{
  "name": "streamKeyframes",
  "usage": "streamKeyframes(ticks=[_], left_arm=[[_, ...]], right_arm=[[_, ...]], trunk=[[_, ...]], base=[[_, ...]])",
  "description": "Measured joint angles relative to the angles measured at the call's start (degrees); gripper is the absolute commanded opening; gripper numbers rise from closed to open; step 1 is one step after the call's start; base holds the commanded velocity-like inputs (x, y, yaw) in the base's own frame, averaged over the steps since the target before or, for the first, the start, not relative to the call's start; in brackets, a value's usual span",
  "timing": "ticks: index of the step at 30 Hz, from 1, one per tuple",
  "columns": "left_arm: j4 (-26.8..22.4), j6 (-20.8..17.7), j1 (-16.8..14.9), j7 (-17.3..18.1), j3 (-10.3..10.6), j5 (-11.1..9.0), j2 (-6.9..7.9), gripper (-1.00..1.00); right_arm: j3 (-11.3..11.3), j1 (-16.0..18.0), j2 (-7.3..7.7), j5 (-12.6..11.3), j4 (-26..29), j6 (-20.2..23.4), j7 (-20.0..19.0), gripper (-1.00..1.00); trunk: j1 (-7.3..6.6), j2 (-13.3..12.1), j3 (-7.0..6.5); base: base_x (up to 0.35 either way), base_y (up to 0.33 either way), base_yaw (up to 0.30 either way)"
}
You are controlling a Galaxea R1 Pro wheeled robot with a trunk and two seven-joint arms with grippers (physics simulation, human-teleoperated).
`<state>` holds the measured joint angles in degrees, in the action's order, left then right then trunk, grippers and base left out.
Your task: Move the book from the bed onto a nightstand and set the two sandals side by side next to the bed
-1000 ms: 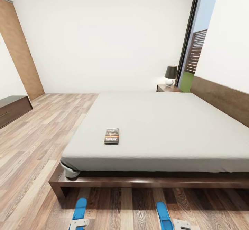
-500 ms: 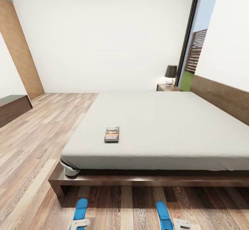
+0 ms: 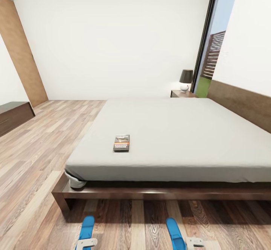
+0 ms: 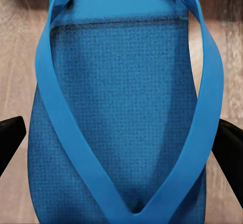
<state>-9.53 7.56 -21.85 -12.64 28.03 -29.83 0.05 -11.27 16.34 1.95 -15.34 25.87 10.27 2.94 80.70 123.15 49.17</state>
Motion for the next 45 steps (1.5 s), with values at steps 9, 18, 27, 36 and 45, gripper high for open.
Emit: streamKeyframes(ticks=[9, 18, 27, 36, 45], left_arm=[[0.0, 0.0, 0.0, -0.1, -0.1, 0.0, 0.03, -1.0], [0.0, 0.1, 0.0, -0.1, 0.0, 0.2, 0.03, -1.0], [-0.1, 0.6, -0.1, 0.0, 0.4, 0.2, 0.12, -1.0], [-1.5, 0.8, -0.3, 0.1, 0.6, 0.4, 0.37, -1.0], [-4.1, 1.3, -0.3, 0.2, 0.6, 0.4, 0.44, -1.0]], right_arm=[[-1.0, -0.4, 0.12, -0.2, 7.4, 3.0, -0.9, -1.0], [-1.0, -0.5, 0.33, -0.2, 9.5, 6.0, -1.2, -1.0], [-1.1, -0.9, 1.25, -0.3, 11.5, 6.5, -1.3, -1.0], [-1.1, -3.5, 2.15, -0.3, 15.1, 8.6, -1.3, -1.0], [-1.1, -3.8, 2.2, -0.3, 15.5, 9.2, -1.3, -1.0]], trunk=[[1.98, 3.6, 1.61], [3.95, 7.2, 3.23], [5.93, 10.8, 4.85], [7.91, 14.4, 6.46], [9.89, 18.0, 8.08]], base=[[0.0, 0.0, 0.0], [0.0, 0.0, 0.0], [0.0, 0.0, 0.0], [0.0, 0.0, 0.0], [0.0, 0.0, 0.0]])
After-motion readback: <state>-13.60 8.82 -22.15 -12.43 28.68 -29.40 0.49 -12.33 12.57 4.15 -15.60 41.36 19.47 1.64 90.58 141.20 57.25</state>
